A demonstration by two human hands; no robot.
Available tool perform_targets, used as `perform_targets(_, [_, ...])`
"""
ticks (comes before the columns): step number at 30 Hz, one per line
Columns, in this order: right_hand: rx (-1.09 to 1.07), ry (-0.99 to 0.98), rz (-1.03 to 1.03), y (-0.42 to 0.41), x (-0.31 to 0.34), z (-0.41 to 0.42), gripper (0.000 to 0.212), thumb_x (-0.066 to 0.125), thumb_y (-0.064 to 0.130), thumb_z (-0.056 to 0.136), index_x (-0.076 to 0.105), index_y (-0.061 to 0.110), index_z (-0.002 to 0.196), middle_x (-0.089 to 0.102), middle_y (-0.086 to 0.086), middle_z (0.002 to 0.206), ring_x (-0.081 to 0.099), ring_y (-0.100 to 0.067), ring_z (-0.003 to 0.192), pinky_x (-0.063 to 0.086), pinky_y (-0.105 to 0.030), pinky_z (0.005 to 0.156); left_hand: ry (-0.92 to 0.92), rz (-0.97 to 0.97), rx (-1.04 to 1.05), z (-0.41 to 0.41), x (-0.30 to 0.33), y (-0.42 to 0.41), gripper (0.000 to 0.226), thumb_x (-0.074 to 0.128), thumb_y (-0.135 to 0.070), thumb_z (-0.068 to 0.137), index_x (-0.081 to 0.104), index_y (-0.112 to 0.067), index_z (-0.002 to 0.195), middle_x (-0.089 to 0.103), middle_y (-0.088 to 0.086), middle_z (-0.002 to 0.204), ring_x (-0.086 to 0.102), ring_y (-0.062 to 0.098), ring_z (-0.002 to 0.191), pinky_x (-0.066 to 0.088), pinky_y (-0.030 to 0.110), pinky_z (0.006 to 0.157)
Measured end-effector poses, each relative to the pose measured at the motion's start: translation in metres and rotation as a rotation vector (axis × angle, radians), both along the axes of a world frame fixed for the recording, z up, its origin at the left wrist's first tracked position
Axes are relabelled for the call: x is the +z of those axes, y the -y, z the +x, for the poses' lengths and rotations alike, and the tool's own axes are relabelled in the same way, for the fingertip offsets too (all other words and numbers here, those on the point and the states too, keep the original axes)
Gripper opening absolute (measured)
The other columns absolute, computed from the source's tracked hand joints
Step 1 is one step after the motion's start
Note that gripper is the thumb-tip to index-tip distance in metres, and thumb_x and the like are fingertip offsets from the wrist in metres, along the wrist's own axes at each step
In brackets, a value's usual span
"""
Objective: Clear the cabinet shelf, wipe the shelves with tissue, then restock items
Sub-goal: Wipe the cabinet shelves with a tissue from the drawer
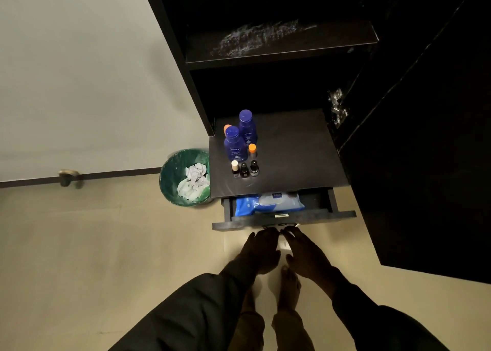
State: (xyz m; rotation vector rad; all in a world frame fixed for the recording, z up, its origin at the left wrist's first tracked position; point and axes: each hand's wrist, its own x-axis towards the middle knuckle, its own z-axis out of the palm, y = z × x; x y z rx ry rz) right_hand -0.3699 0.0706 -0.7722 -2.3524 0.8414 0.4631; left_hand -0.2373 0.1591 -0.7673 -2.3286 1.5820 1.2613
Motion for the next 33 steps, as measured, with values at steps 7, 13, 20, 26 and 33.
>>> perform_targets(7, [-0.194, 0.109, 0.081, -0.026, 0.006, -0.030, 0.053, 0.063, 0.025, 0.092, 0.045, 0.025, 0.141, 0.045, 0.005, 0.147, 0.045, -0.013, 0.134, 0.042, -0.026, 0.106, -0.118, -0.002, 0.089, -0.017, 0.008, -0.025, 0.059, 0.051, -0.037, 0.101, 0.029, -0.020, 0.154, 0.041, 0.004, 0.156, 0.040, 0.023, 0.142, 0.034, 0.037, 0.118])
perform_targets(13, [-0.495, 0.420, 0.012, -0.013, 0.033, -0.013, 0.016, 0.074, 0.016, 0.083, 0.069, 0.018, 0.098, 0.067, 0.009, 0.089, 0.063, -0.003, 0.081, 0.054, -0.020, 0.074, -0.207, -0.008, 0.162, -0.026, 0.013, -0.032, 0.052, 0.051, -0.041, 0.101, 0.036, -0.027, 0.148, 0.051, 0.000, 0.148, 0.052, 0.019, 0.133, 0.045, 0.035, 0.109])
perform_targets(20, [-0.333, 0.248, 0.083, 0.018, 0.035, 0.048, 0.030, 0.062, 0.024, 0.093, 0.066, 0.025, 0.123, 0.065, -0.002, 0.118, 0.061, -0.016, 0.102, 0.052, -0.027, 0.086, -0.172, -0.004, 0.175, -0.029, 0.022, -0.029, 0.052, 0.049, -0.039, 0.103, 0.034, -0.024, 0.150, 0.050, 0.002, 0.148, 0.052, 0.021, 0.133, 0.044, 0.034, 0.110])
perform_targets(26, [-0.160, 0.087, 0.018, 0.021, 0.024, 0.080, 0.033, 0.046, 0.032, 0.100, 0.057, 0.031, 0.131, 0.055, -0.002, 0.132, 0.052, -0.022, 0.120, 0.044, -0.036, 0.096, -0.200, -0.023, 0.220, -0.027, 0.026, -0.033, 0.045, 0.049, -0.038, 0.103, 0.042, -0.025, 0.145, 0.056, 0.001, 0.141, 0.058, 0.020, 0.124, 0.048, 0.031, 0.103])
perform_targets(33, [-0.061, 0.005, -0.254, 0.019, 0.023, 0.101, 0.029, 0.041, 0.036, 0.099, 0.065, 0.024, 0.110, 0.065, -0.004, 0.116, 0.063, -0.023, 0.107, 0.046, -0.033, 0.083, -0.254, -0.082, 0.286, -0.025, 0.028, -0.037, 0.030, 0.052, -0.035, 0.101, 0.054, -0.026, 0.129, 0.063, -0.003, 0.127, 0.063, 0.015, 0.113, 0.054, 0.032, 0.098])
